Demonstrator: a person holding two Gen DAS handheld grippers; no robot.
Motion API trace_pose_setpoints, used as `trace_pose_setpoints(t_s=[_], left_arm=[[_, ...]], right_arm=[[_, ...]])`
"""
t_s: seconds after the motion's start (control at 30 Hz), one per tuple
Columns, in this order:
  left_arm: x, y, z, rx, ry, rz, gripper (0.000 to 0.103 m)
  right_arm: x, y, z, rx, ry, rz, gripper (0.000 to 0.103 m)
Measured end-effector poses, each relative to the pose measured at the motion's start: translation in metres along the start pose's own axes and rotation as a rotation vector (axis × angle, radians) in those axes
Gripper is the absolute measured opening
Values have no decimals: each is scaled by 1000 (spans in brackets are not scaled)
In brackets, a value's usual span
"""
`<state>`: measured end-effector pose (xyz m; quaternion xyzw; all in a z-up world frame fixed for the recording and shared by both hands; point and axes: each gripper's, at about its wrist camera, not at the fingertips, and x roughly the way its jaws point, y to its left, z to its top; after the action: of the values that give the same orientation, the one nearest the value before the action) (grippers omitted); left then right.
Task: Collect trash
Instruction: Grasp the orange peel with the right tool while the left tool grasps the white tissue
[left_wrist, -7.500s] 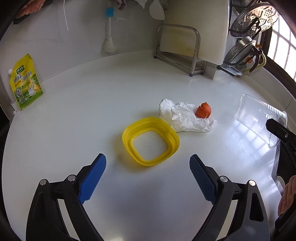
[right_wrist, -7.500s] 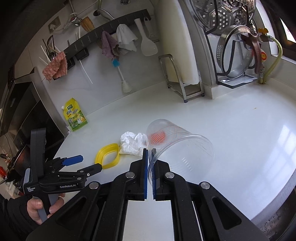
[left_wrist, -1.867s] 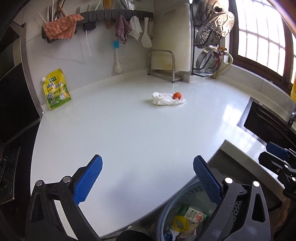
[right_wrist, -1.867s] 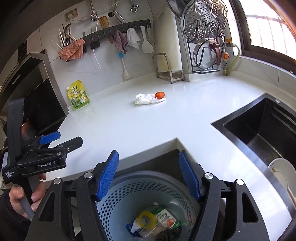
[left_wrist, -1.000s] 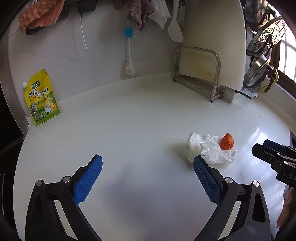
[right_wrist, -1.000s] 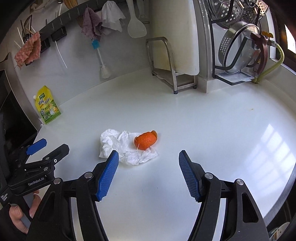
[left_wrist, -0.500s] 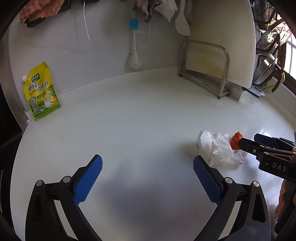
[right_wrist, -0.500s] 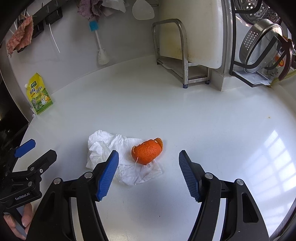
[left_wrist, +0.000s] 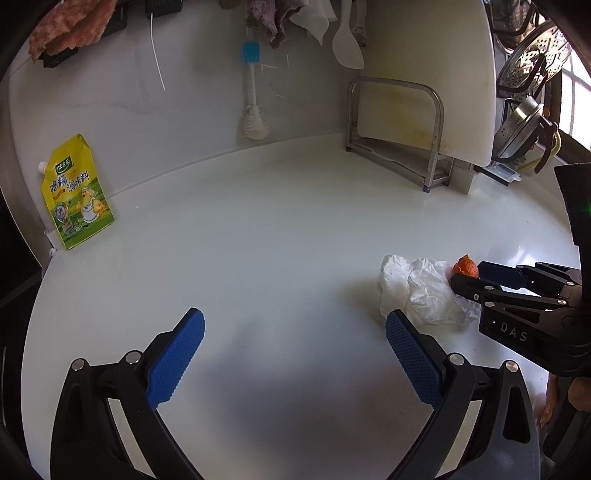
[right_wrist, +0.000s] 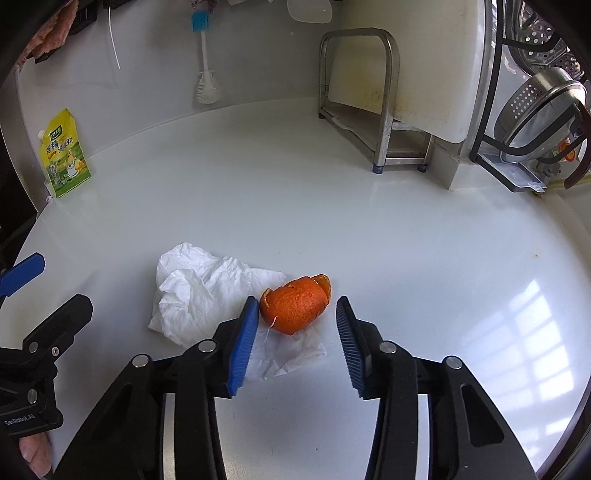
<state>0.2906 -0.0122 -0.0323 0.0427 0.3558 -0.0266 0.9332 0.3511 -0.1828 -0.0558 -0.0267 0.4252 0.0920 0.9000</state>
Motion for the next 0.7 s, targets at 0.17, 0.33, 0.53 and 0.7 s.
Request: trace_pose_setpoints(t_s=[0.17, 0.33, 0.53, 0.7], left_arm=[[-1, -1, 0, -4, -1, -6, 97], [-2, -5, -1, 0, -4, -11, 97], [-2, -16, 1, 8, 0, -28, 97], [7, -31, 7, 5, 22, -44, 97]], right_arm=[[-6, -1, 0, 9, -26, 15, 28], [-16, -10, -1, 60, -53, 53, 26], [-22, -28, -6, 134, -58, 81, 26], [-35, -48, -11, 186, -93, 61, 26]])
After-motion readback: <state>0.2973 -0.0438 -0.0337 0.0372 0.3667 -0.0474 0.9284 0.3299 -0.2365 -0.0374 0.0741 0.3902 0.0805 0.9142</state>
